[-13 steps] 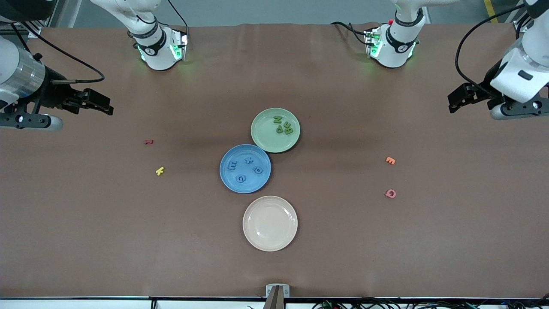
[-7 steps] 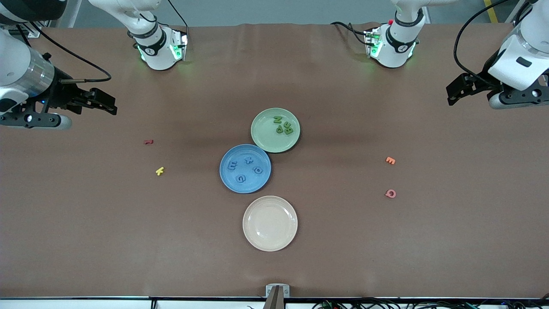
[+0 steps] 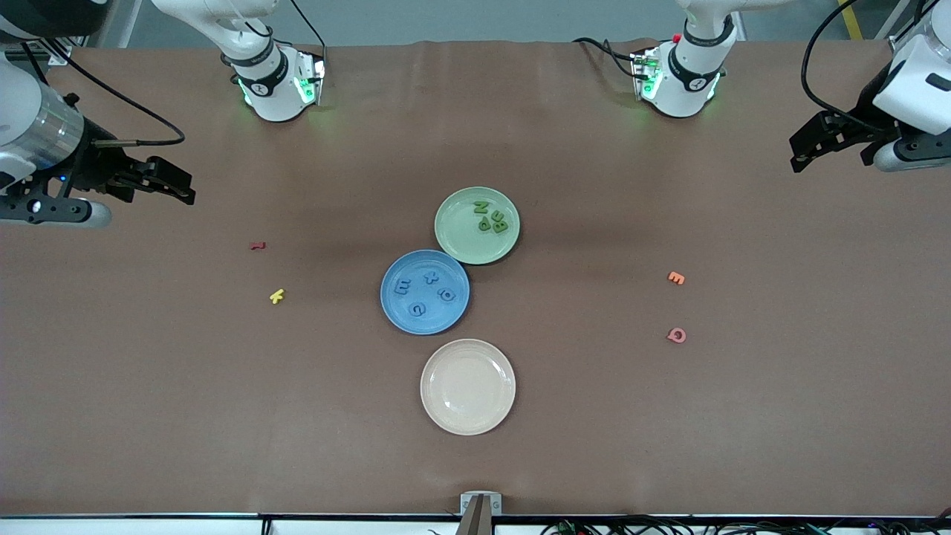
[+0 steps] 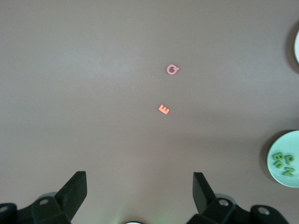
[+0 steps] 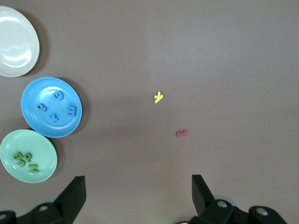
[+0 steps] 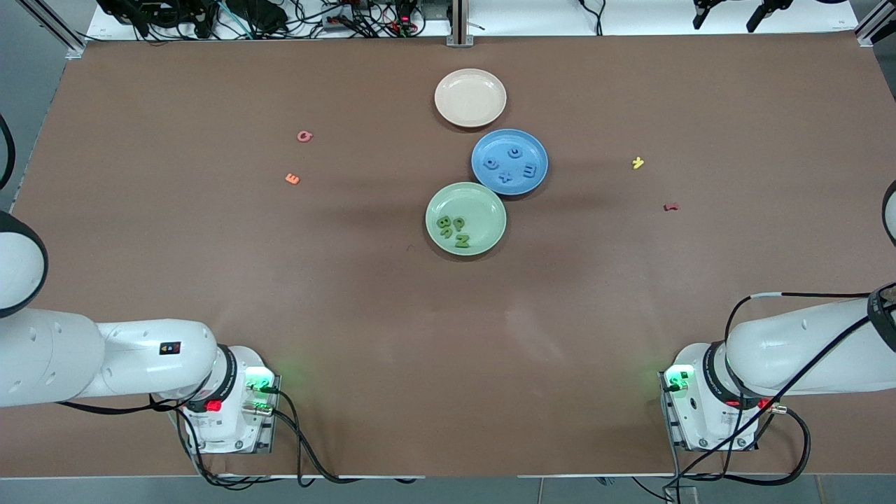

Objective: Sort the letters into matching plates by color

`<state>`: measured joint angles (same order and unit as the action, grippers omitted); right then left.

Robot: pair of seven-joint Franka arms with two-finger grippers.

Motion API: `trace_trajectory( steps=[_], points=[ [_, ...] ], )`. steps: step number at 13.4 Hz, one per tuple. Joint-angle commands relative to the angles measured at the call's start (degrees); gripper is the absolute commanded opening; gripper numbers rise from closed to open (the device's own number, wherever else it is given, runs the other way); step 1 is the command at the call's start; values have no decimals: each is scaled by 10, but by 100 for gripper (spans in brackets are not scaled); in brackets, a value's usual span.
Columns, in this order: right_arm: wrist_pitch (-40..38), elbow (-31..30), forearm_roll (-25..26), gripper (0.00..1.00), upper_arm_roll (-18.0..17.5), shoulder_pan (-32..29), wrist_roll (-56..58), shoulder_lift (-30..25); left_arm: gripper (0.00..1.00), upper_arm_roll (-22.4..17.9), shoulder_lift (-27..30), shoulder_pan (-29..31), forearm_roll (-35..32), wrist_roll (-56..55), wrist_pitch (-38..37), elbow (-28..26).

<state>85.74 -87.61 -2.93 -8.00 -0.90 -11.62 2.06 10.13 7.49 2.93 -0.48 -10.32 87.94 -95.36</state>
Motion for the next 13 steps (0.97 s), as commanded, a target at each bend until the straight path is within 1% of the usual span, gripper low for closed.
trace_trajectory(
  steps=[1,4,6,10,11,13],
  points=[
    [4,11,3,100,0,-8,4,-10,100,2,2,1,28,7,-16,4],
    [3,23,4,100,2,-15,4,-10,100,3,4,2,28,7,-29,3],
    [-7,38,3,100,0,-34,5,-10,100,3,3,2,28,7,-29,3],
    [-18,40,11,100,3,-53,7,-10,100,2,1,2,27,7,-29,6],
    [-18,42,10,100,3,-65,24,-10,100,2,0,2,26,8,-29,7],
    [-18,43,3,100,1,-91,119,-10,100,3,-1,2,24,9,-29,8]
  ],
)
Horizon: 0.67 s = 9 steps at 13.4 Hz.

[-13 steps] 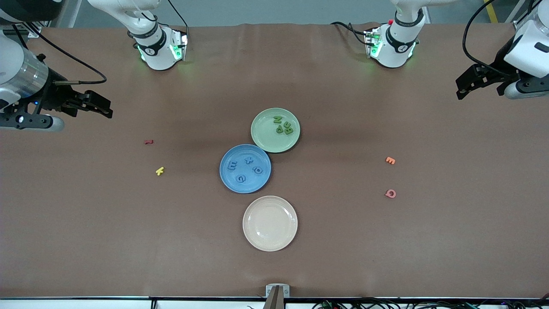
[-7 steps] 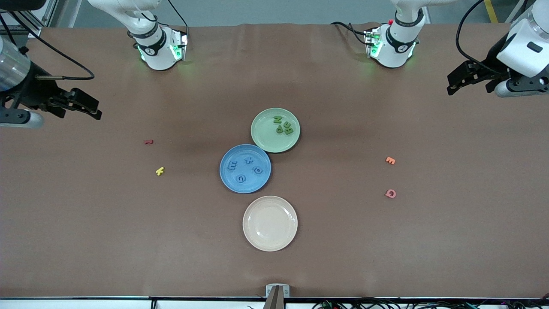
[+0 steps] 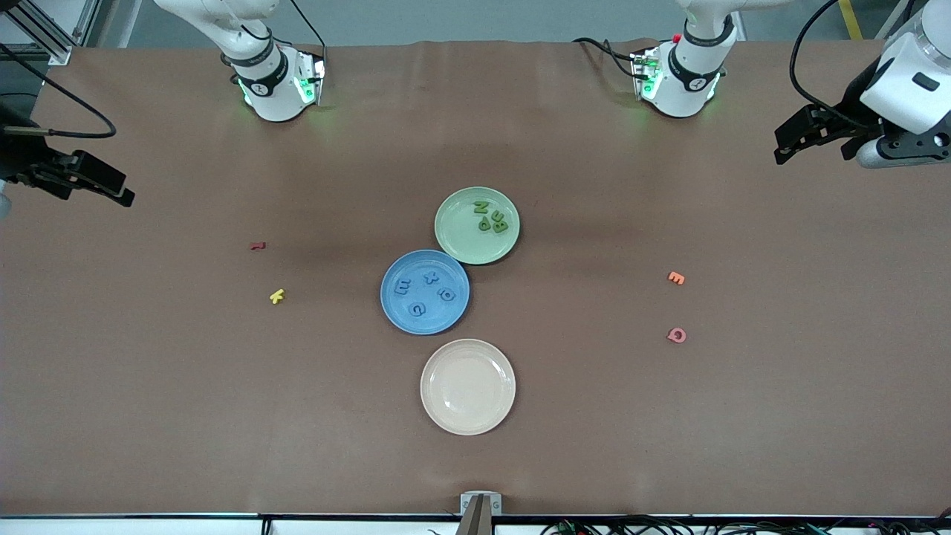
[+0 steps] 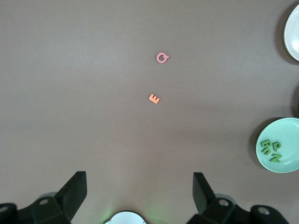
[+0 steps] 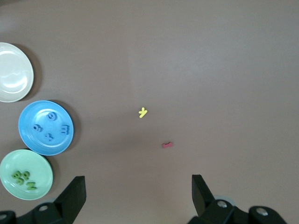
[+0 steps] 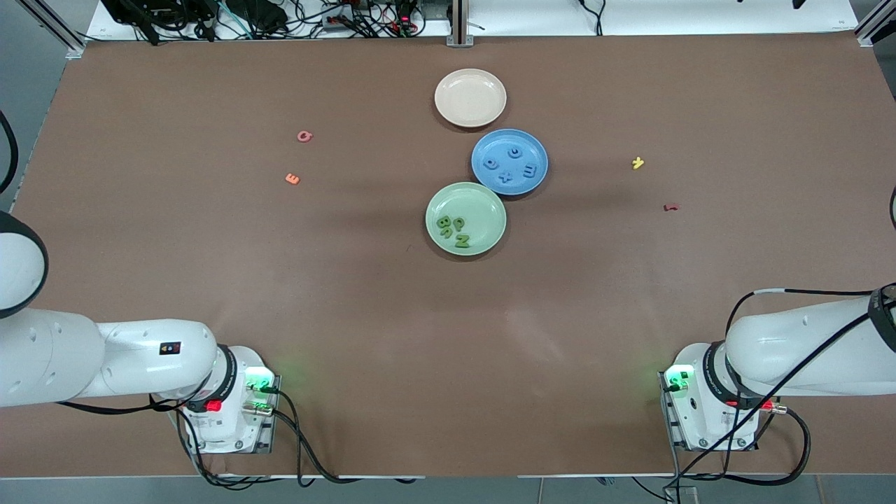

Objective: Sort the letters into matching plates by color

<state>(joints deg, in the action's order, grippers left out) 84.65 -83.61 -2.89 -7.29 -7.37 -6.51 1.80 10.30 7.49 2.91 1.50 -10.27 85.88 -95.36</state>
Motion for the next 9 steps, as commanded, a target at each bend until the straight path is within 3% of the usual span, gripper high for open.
trace_trajectory(
  steps=[1,9],
  points=[
    [-7,3,2,100,-6,-35,101,-7,100,1,-1,3,4,9,-9,8],
    [-1,12,6,100,-13,-29,93,-7,100,1,-5,3,0,10,-9,18]
  ],
)
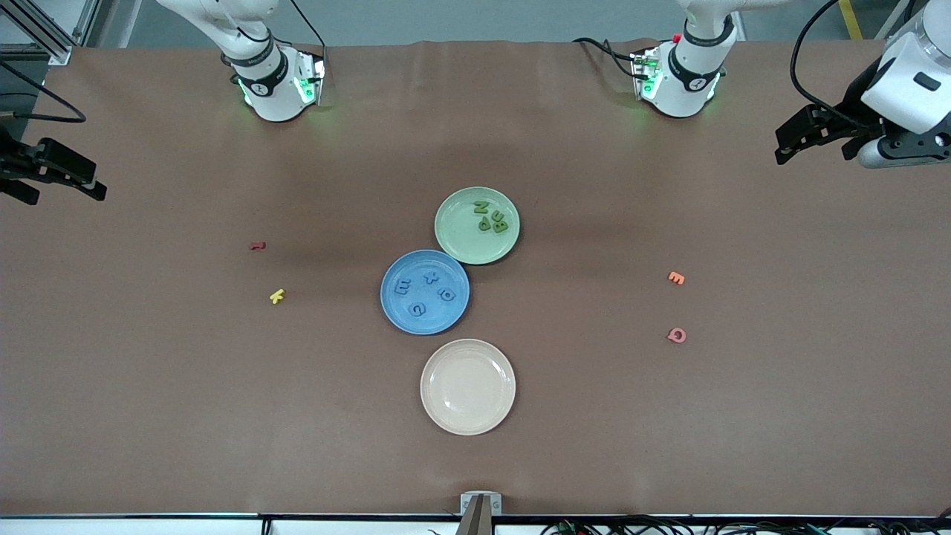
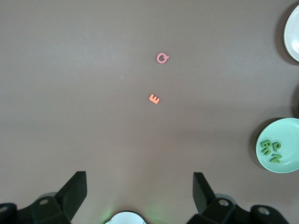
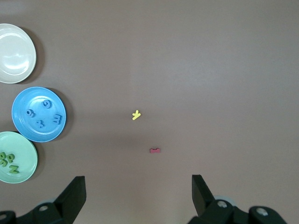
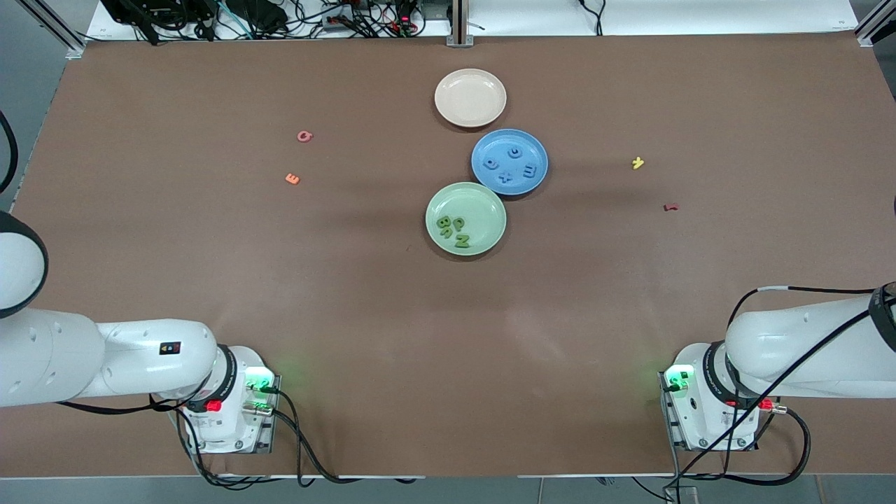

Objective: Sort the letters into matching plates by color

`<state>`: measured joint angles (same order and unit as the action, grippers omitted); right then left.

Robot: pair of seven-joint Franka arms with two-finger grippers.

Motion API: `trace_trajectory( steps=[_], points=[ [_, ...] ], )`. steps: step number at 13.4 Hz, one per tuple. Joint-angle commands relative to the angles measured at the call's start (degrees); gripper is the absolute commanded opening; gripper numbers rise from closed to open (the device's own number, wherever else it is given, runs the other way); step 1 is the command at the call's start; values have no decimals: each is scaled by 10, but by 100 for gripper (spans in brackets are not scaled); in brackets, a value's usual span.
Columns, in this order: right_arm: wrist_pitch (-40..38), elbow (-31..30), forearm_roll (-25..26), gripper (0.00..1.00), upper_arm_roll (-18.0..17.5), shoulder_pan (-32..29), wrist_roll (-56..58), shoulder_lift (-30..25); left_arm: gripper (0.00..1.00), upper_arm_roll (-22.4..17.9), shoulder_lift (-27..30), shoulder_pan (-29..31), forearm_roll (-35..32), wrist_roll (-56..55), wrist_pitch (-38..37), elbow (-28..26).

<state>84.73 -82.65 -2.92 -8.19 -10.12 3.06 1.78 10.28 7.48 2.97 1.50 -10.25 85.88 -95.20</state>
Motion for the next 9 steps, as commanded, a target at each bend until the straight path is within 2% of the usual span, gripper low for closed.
trace_trajectory(
  steps=[1,4,9],
  points=[
    [-2,2,6,100,-4,-3,-3,-7,100,1,-9,3,0,9,-9,22],
    [-2,2,8,100,-5,0,-3,-7,100,1,-22,2,-3,17,-9,40],
    [-3,2,12,100,-5,3,-1,-7,100,1,-22,0,-12,17,-10,41]
  ],
)
